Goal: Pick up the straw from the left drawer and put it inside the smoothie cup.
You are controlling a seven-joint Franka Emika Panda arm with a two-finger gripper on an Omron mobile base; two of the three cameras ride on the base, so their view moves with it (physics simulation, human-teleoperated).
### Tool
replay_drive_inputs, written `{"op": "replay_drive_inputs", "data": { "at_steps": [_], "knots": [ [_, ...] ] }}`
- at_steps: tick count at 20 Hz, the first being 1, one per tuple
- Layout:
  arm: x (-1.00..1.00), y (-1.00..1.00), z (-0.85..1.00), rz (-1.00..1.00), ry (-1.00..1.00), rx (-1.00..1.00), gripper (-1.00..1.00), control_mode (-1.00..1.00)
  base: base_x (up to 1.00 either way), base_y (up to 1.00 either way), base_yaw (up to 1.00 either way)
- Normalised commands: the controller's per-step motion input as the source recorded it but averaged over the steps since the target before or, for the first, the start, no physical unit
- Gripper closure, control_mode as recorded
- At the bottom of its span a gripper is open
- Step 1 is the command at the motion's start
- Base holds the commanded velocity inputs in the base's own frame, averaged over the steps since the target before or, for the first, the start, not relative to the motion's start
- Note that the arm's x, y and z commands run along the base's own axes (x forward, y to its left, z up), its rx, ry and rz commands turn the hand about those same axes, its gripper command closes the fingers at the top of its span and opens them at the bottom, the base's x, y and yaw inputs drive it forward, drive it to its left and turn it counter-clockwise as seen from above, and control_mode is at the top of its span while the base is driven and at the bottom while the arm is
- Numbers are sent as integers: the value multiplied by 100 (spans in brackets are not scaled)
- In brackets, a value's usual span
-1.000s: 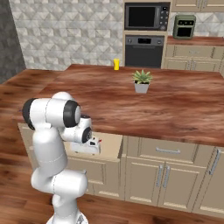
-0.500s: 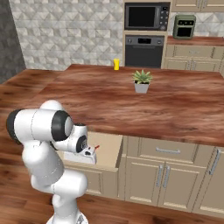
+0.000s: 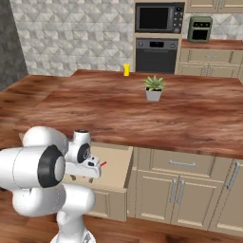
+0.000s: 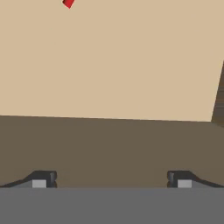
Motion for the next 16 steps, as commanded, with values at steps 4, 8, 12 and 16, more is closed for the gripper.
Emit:
{"op": "replay_drive_inputs", "data": {
  "at_steps": [4, 8, 12, 16],
  "knots": [
    [7, 6, 38, 0, -4, 0, -100, -100, 0, 0, 0],
    [43, 2, 14, 0, -10, 0, -100, -100, 0, 0, 0],
    [61, 0, 0, 0, -7, 0, -100, -100, 0, 0, 0],
    [62, 2, 0, 0, -2, 0, -100, -100, 0, 0, 0]
  ]
}}
